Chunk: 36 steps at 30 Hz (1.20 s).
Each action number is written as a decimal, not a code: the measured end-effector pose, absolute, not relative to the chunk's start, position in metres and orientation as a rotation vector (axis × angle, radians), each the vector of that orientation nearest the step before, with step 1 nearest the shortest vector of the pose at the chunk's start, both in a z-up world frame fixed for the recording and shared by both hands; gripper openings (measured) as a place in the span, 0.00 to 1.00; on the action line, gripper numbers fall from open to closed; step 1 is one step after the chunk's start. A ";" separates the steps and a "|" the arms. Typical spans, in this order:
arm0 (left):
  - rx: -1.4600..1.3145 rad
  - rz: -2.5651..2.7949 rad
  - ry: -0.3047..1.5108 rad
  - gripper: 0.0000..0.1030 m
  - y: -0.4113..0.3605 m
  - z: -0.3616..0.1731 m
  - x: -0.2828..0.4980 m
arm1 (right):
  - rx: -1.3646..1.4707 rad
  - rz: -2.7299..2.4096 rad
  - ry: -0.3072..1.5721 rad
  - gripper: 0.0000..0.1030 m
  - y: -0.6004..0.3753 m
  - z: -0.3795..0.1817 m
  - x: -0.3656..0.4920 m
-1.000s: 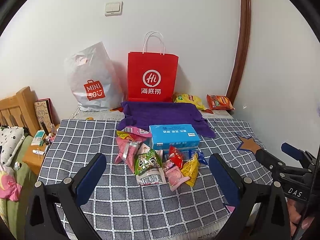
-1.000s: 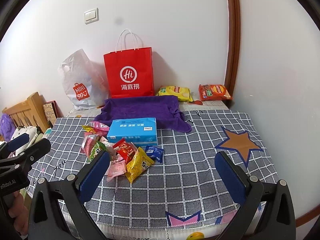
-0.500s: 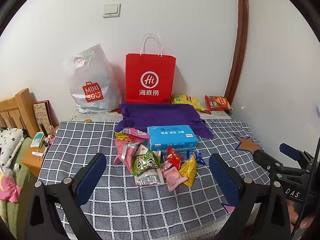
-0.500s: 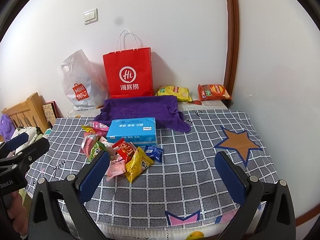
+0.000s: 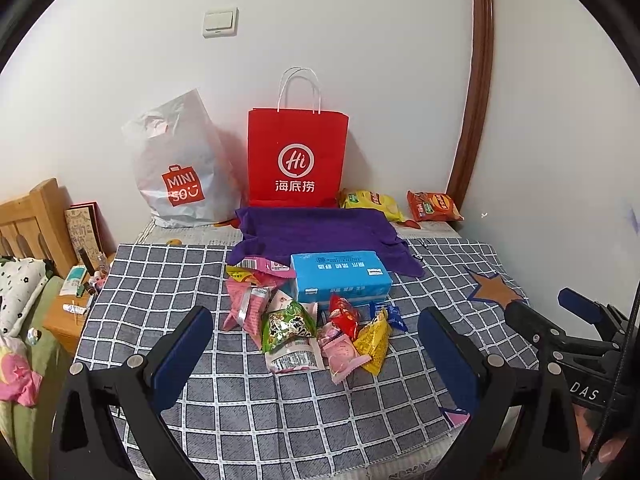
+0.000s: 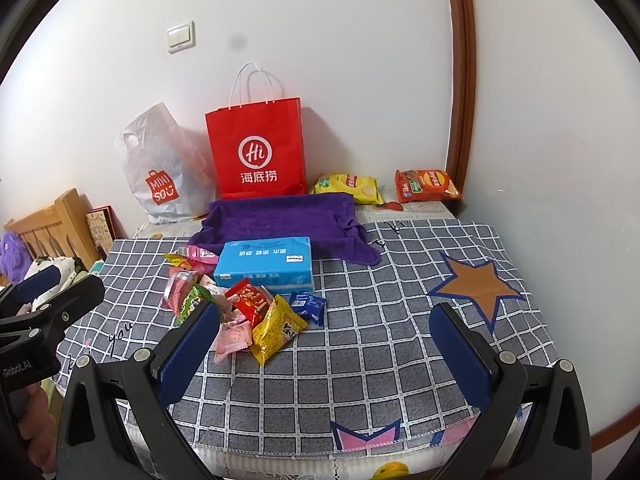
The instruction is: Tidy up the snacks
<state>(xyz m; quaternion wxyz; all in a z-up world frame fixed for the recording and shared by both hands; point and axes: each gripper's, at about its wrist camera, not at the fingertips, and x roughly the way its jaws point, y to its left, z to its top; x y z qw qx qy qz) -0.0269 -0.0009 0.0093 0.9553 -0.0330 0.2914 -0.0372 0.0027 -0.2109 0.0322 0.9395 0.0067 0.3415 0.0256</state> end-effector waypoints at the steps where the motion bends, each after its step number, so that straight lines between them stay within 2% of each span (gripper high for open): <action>1: -0.065 -0.078 0.591 1.00 -0.002 0.009 -0.026 | 0.005 0.050 0.689 1.00 -0.211 0.032 0.002; 11: -0.052 -0.090 0.608 1.00 -0.002 0.000 -0.008 | 0.038 0.098 0.685 1.00 -0.214 0.016 0.011; 21: -0.054 -0.044 0.691 1.00 0.018 -0.031 0.032 | 0.080 0.180 0.730 1.00 -0.215 -0.016 0.038; 26: -0.046 0.002 0.735 1.00 0.028 -0.051 0.052 | 0.078 0.189 0.785 0.94 -0.206 -0.044 0.056; 32: -0.070 0.048 0.792 1.00 0.049 -0.076 0.075 | 0.088 0.210 0.841 0.93 -0.187 -0.078 0.085; 36: -0.084 0.112 0.847 1.00 0.070 -0.099 0.091 | 0.072 0.217 0.888 0.87 -0.175 -0.103 0.105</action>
